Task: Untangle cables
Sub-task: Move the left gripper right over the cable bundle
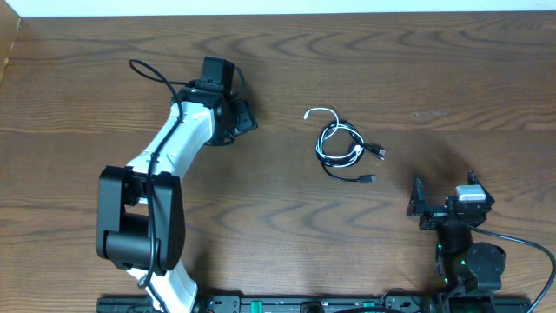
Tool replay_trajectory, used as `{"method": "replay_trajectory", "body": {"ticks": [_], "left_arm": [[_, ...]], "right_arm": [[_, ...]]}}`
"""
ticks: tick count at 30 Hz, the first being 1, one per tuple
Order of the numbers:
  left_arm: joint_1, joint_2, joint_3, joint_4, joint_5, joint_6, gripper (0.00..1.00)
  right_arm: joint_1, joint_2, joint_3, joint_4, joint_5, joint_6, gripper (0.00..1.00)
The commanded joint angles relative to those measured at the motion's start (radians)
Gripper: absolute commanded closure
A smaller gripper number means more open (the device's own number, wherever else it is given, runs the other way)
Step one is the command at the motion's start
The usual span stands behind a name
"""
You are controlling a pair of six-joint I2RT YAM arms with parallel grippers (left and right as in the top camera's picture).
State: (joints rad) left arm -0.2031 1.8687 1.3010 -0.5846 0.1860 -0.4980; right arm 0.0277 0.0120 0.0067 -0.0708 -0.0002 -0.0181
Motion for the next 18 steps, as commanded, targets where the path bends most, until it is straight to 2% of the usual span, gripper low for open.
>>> {"method": "replay_trajectory", "body": {"ticks": [1, 7, 9, 11, 12, 18], "left_arm": [[-0.053, -0.002, -0.011, -0.001, 0.054, -0.044, 0.34], [-0.168, 0.002, -0.024, 0.035, 0.053, -0.064, 0.34], [-0.204, 0.002, -0.024, 0.043, 0.053, -0.086, 0.40], [-0.241, 0.002, -0.024, 0.050, 0.052, -0.109, 0.54], [-0.257, 0.002, -0.024, 0.052, 0.047, -0.115, 0.58], [-0.344, 0.002, -0.025, 0.056, -0.063, -0.168, 0.58]], "right_arm": [[0.006, -0.003, -0.001, -0.005, 0.001, 0.006, 0.01], [0.006, -0.003, -0.001, -0.005, 0.001, 0.006, 0.01], [0.006, -0.003, -0.001, -0.005, 0.001, 0.006, 0.01], [0.006, -0.003, -0.001, -0.005, 0.001, 0.006, 0.01], [0.006, -0.002, -0.001, -0.005, 0.001, 0.006, 0.01], [0.006, -0.003, -0.001, -0.005, 0.001, 0.006, 0.01]]}}
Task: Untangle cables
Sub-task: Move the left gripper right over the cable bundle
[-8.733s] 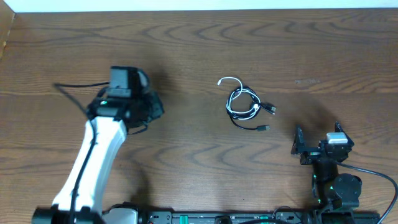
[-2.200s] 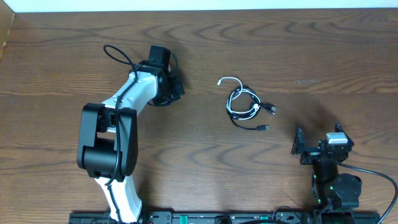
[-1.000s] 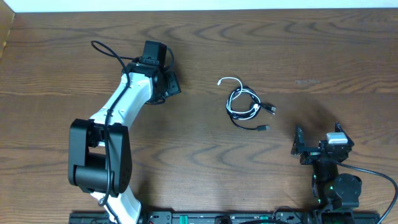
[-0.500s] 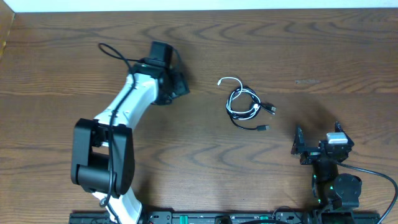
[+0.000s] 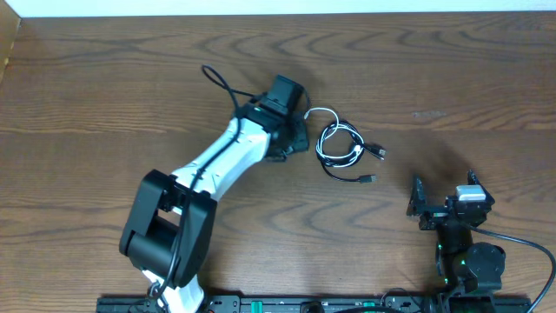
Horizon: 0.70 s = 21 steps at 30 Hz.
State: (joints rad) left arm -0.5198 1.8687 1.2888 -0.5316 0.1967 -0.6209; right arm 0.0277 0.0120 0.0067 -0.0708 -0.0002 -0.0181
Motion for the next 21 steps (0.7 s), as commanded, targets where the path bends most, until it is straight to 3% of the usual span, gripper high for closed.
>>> {"method": "replay_trajectory", "body": {"ticks": [1, 14, 18, 21], "left_arm": [[-0.039, 0.002, -0.014, 0.010, -0.081, -0.050, 0.57], [-0.145, 0.080, -0.018, 0.059, -0.080, -0.074, 0.56], [-0.149, 0.105, -0.018, 0.055, -0.071, -0.069, 0.72], [-0.145, 0.104, -0.017, 0.039, -0.070, 0.003, 0.81]], "right_arm": [[0.006, -0.003, -0.001, -0.005, 0.001, 0.006, 0.01], [0.006, -0.003, -0.001, -0.005, 0.001, 0.006, 0.01], [0.006, -0.003, -0.001, -0.005, 0.001, 0.006, 0.01], [0.006, -0.003, -0.001, -0.005, 0.001, 0.006, 0.01]]}}
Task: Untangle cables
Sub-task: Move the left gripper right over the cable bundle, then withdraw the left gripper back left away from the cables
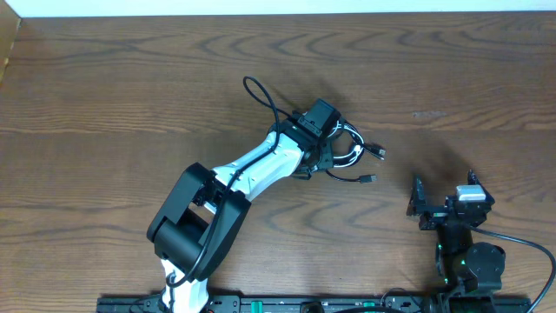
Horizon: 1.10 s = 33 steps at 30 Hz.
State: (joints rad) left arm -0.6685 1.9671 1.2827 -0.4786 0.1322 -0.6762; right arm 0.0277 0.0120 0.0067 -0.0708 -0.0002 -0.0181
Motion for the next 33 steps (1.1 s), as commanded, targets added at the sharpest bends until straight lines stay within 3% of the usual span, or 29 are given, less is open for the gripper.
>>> {"method": "replay_trajectory", "body": {"ticks": [1, 8, 14, 24, 28, 31, 33], "left_arm": [[0.008, 0.006, -0.011, -0.024, -0.006, 0.083, 0.81], [0.087, 0.006, -0.006, -0.159, -0.006, 0.212, 0.81], [0.211, 0.000, 0.033, -0.299, -0.006, 0.221, 0.77], [0.458, -0.011, 0.057, -0.343, -0.006, 0.257, 0.72], [0.536, -0.011, 0.057, -0.328, -0.006, 0.257, 0.61], [0.577, -0.011, 0.057, -0.323, -0.006, 0.257, 0.45], [0.592, -0.011, 0.057, -0.324, -0.006, 0.257, 0.43]], "right_arm": [[0.006, -0.003, -0.001, -0.005, 0.001, 0.006, 0.01], [0.006, -0.003, -0.001, -0.005, 0.001, 0.006, 0.01], [0.006, -0.003, -0.001, -0.005, 0.001, 0.006, 0.01], [0.006, -0.003, -0.001, -0.005, 0.001, 0.006, 0.01], [0.006, -0.003, -0.001, -0.005, 0.001, 0.006, 0.01], [0.006, -0.002, -0.001, -0.005, 0.001, 0.006, 0.01], [0.006, -0.003, -0.001, -0.005, 0.001, 0.006, 0.01]]}}
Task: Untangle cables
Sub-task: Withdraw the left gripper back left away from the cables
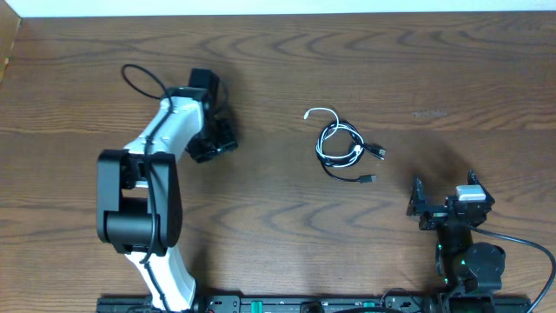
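Note:
A small tangle of cables (340, 146) lies on the wooden table right of centre: a white cable looped with a black one, with the plug ends sticking out to the right and below. My left gripper (213, 143) hangs over bare wood well left of the tangle, its dark fingers spread and nothing between them. My right gripper (419, 207) sits low near the front right edge, below and to the right of the cables. Whether its fingers are apart cannot be made out.
The left arm's own black cable (143, 80) loops out over the table at the upper left. The table's far edge (278, 14) meets a white wall. The arm bases and a black rail (287, 304) stand along the front edge.
My left arm has swung from directly over the cable tangle to the far left of the table. The tangle lies uncovered, in the same shape. The right arm has not moved.
My left gripper was first left of centre, away from the cables. Then it was at the tangle's left side, then right on top of it. Now it is back at the left with nothing held, and the tangle looks as it did at first.

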Tool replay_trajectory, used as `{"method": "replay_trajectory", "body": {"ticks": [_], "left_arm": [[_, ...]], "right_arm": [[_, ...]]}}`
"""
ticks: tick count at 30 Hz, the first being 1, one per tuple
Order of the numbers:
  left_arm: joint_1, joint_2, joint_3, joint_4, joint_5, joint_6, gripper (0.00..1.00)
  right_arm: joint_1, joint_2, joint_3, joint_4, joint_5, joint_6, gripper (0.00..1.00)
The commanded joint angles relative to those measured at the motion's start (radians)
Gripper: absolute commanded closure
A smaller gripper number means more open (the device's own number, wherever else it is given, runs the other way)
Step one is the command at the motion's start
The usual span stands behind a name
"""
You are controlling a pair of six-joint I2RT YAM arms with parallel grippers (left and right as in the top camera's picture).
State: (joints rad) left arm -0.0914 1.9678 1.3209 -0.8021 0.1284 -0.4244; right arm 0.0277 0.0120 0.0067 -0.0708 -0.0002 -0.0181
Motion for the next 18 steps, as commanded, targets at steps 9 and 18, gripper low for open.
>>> {"method": "replay_trajectory", "body": {"ticks": [9, 18], "left_arm": [[0.024, -0.012, 0.019, 0.001, -0.051, 0.005, 0.21], [0.024, -0.012, 0.019, 0.006, -0.095, 0.005, 0.02]], "right_arm": [[0.006, -0.003, -0.001, -0.005, 0.001, 0.006, 0.01], [0.006, -0.002, -0.001, -0.005, 0.001, 0.006, 0.01]]}}
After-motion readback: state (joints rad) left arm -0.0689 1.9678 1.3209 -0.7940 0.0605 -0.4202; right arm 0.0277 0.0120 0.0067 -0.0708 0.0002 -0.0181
